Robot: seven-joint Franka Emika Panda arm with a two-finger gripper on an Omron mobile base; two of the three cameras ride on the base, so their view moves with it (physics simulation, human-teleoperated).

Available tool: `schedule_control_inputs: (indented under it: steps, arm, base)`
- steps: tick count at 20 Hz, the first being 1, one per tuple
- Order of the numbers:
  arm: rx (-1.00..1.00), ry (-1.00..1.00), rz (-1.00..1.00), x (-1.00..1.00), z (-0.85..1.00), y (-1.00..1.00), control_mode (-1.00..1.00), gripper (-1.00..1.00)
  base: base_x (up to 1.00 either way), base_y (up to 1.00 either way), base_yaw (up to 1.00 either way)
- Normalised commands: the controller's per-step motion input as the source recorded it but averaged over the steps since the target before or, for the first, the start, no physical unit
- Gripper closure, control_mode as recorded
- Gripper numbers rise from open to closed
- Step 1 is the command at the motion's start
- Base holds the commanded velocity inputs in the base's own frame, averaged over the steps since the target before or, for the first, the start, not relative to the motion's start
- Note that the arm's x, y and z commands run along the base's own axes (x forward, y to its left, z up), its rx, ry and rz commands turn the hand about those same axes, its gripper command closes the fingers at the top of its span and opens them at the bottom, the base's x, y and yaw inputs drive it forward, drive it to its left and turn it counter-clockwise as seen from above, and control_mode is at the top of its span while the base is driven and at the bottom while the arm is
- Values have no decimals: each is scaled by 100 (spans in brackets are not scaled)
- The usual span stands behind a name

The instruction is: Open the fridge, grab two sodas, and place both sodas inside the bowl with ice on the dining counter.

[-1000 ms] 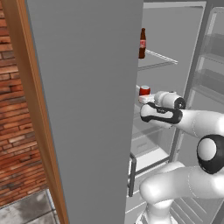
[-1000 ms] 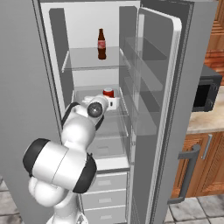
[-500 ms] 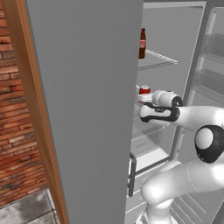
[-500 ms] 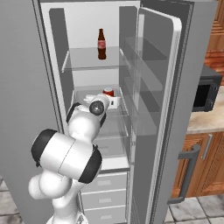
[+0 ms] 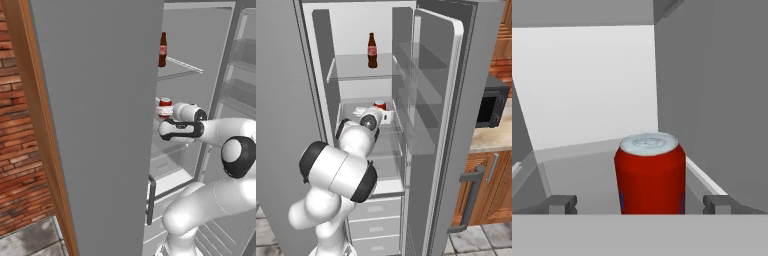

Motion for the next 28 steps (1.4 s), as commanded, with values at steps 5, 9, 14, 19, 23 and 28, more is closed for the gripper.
schedule_control_inputs:
  steps: [5,9,14,19,23,28]
  arm:
    - [4,0,0,3,-3,-4,-100,-100]
    - [5,0,0,0,-5,-7,-100,-100]
    - [2,0,0,8,-3,-1,-100,-100]
    - [0,0,3,19,0,0,-100,-100]
    - [0,2,5,19,-1,0,-100,-100]
    - [0,0,4,9,-4,-1,-100,-100]
  base:
    - [0,0,0]
    - [0,0,0]
    - [0,0,0]
    - [0,0,0]
    - [0,0,0]
    - [0,0,0]
